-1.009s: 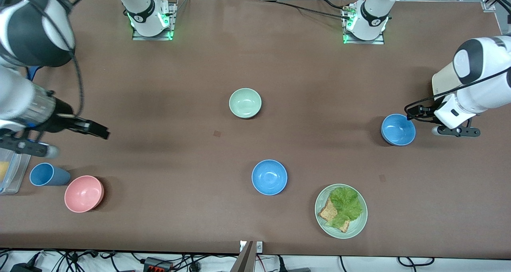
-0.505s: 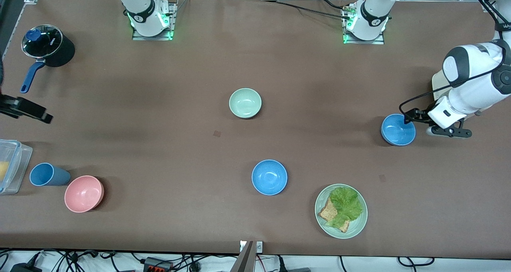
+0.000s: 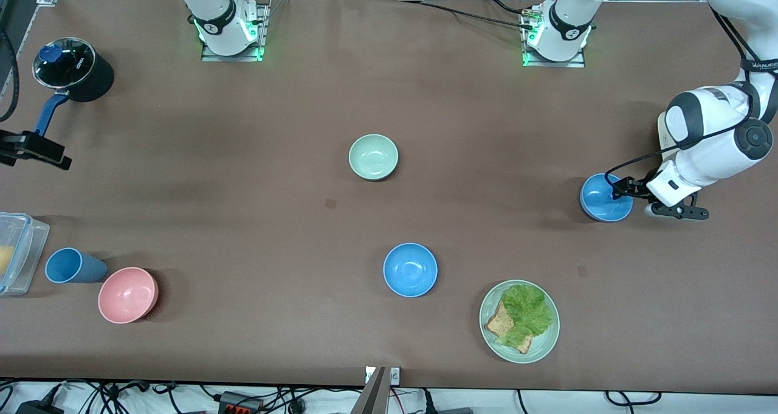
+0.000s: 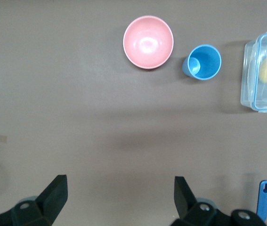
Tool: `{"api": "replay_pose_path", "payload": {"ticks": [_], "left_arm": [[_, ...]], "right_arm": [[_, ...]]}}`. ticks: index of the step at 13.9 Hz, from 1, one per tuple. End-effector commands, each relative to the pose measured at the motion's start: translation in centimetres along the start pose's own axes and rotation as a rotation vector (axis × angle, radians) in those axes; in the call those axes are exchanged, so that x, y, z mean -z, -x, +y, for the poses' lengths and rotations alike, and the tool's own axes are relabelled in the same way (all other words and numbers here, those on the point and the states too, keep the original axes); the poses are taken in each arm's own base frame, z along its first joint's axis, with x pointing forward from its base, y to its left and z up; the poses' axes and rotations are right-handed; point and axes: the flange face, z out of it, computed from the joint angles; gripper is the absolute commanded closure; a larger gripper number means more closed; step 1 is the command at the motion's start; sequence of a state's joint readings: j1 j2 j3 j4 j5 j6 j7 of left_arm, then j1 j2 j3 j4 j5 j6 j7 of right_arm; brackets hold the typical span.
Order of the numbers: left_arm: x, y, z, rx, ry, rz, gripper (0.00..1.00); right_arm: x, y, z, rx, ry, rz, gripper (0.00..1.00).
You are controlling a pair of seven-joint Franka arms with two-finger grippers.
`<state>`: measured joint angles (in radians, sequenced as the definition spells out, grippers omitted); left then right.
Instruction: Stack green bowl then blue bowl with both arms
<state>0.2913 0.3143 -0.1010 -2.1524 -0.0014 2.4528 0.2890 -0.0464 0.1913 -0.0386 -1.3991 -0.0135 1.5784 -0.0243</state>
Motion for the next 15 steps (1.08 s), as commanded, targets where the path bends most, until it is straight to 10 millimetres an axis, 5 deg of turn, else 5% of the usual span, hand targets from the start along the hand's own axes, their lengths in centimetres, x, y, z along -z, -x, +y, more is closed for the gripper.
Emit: {"api": "replay_pose_path", "payload": {"ticks": [1,3,10,15], "left_arm": [[-0.8,-0.3,-2.2,-0.04,-0.016,0.019,0.01],[-1.8,-0.2,-2.9,-0.034,-0.013,0.018,0.02],[-3.8,0.2,-3.1,-0.03,-0.003,0.002,0.03],[-4.8,0.3,-2.9,-0.031,0.005,-0.014,0.09]], "right_arm": [[-0.4,3.8,-0.7,0.03,0.01,0.027,0.0],[-0.7,4.6,-0.8,0.029,0.0,0.031,0.0],[-0.2,2.5,-0.1,-0.005,-0.101,0.06,0.0],[0.7,2.5,-0.7,0.032,-0.011,0.068,0.0]]}}
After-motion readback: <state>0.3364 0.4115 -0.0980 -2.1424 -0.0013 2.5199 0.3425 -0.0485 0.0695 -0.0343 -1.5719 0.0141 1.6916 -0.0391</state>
